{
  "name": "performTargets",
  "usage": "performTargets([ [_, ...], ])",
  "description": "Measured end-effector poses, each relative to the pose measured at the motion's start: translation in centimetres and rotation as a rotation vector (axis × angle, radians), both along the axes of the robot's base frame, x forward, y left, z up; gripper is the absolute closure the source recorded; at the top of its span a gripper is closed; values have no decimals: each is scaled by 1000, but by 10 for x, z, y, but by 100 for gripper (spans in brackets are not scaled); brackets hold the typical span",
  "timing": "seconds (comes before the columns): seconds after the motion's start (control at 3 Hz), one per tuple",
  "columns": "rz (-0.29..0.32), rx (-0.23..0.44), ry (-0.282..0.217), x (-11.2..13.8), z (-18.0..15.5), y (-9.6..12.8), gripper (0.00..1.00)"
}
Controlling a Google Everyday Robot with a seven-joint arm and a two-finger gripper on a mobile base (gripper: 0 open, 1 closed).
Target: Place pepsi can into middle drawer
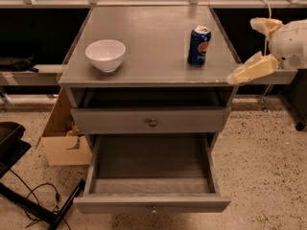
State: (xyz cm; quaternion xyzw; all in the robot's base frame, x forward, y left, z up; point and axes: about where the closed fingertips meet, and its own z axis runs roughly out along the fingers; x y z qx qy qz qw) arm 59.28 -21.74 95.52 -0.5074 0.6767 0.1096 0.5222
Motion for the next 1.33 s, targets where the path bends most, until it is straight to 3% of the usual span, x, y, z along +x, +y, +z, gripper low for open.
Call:
performTargets([
  [0.33,-37,62,14,24,-14,-7,0],
  [1.0,-57,92,43,27,-17,-7,0],
  [1.33,-32,212,-15,75,-10,8,0],
])
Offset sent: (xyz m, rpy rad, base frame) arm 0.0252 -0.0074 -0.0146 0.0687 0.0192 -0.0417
